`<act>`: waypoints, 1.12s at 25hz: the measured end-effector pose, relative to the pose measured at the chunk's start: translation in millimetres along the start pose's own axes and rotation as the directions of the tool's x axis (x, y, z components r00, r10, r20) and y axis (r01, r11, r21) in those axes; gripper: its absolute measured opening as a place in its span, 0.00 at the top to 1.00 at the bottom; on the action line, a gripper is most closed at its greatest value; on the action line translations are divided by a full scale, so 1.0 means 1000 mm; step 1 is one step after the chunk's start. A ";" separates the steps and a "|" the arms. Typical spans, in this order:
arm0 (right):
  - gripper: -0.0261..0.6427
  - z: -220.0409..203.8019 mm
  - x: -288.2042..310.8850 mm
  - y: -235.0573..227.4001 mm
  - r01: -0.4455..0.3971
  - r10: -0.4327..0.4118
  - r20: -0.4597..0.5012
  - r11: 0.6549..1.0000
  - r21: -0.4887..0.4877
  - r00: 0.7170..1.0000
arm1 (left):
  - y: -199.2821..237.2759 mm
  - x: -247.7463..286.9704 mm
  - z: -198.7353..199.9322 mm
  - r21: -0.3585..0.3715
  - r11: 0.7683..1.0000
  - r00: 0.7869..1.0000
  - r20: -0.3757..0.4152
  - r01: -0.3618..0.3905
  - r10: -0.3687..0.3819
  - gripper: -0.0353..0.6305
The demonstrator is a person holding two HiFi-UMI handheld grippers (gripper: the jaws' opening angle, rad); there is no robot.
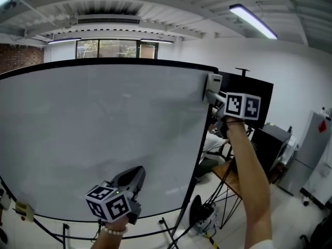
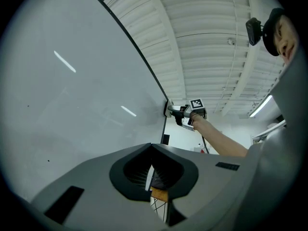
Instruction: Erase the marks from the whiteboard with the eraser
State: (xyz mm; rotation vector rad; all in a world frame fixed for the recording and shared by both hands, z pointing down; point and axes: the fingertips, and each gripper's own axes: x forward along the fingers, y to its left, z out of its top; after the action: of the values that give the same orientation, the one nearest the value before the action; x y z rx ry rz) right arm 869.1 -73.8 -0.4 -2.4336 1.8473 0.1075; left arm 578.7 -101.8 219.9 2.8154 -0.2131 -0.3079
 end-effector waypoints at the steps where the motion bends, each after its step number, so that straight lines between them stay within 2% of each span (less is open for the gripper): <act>1: 0.58 -0.004 -0.001 -0.001 -0.004 0.004 0.001 1.000 -0.003 1.000 | 0.000 0.000 -0.002 -0.001 1.000 1.000 -0.001 -0.003 0.003 0.96; 6: 0.58 -0.031 -0.007 -0.007 0.007 -0.008 -0.003 0.999 -0.053 1.000 | -0.003 0.004 -0.012 -0.031 1.000 1.000 0.004 0.007 -0.007 0.96; 12: 0.58 -0.058 -0.009 -0.008 -0.015 0.014 -0.025 0.999 -0.038 1.000 | -0.008 0.010 -0.025 -0.004 1.000 1.000 -0.024 -0.011 0.011 0.96; 19: 0.59 -0.061 -0.006 0.004 -0.015 0.014 -0.034 0.999 -0.049 0.999 | -0.006 0.009 -0.025 0.014 1.000 0.999 -0.027 -0.024 0.025 0.96; 23: 0.59 -0.059 -0.005 0.013 0.015 -0.016 -0.024 0.999 -0.049 1.000 | 0.002 -0.002 -0.014 0.023 0.999 0.999 -0.021 -0.038 0.038 0.96; 28: 0.59 -0.063 0.000 0.043 0.020 -0.022 -0.031 0.998 -0.052 0.999 | 0.019 -0.019 -0.002 0.002 0.999 0.999 -0.002 -0.038 0.038 0.96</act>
State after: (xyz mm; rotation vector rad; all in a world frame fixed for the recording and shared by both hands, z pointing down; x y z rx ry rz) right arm 828.3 -92.4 61.3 -2.5028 1.8536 0.1180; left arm 558.9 -115.8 231.3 2.8097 -0.2660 -0.2967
